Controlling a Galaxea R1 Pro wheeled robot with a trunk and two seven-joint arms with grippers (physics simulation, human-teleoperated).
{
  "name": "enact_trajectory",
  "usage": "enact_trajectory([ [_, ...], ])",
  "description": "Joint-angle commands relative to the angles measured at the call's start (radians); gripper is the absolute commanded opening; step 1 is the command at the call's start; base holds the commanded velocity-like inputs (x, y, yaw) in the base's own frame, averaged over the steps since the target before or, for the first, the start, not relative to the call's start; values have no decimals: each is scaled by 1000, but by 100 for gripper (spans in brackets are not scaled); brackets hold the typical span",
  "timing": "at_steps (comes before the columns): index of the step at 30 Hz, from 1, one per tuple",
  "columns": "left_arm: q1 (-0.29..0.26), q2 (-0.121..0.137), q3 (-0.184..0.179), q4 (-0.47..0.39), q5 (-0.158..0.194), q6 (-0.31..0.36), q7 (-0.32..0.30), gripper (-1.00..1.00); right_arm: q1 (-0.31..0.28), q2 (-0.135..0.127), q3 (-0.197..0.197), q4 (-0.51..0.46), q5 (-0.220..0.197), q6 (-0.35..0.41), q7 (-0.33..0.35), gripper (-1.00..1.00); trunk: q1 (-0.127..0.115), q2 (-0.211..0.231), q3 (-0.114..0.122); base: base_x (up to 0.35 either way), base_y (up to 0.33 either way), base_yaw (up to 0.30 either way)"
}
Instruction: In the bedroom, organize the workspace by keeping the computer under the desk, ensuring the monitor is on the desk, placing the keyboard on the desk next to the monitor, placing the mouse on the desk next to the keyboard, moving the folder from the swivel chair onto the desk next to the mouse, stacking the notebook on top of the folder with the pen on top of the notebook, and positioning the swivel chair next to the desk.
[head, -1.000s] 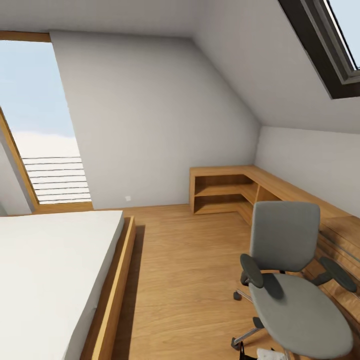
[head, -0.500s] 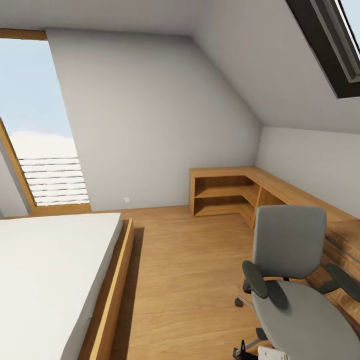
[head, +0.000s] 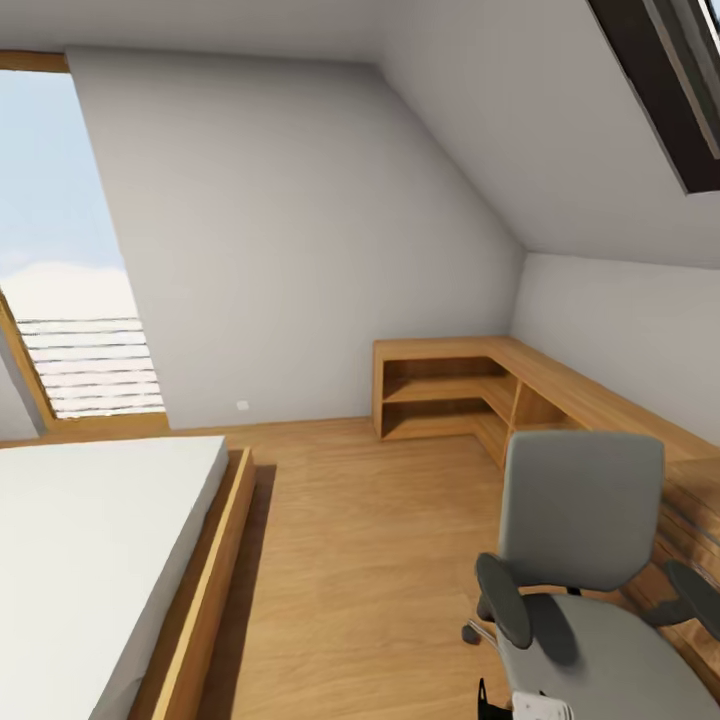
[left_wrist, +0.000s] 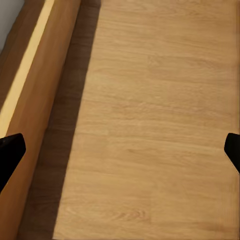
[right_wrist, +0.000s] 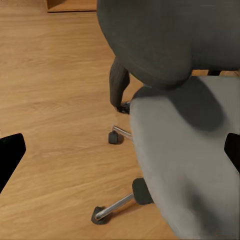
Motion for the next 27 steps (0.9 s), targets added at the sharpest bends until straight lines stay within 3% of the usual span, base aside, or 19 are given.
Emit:
enact_trajectory([
  [1, 0, 0, -5, 1, 8, -3, 4, 100, -1, 0, 8, -1, -1, -1, -7, 100, 1, -1, -1, 212, -204, 127],
  [27, 0, -13, -8, 36, 8, -8, 6, 100, -1, 0, 6, -1, -1, -2, -5, 100, 1, -1, -10, 30, -28, 242],
])
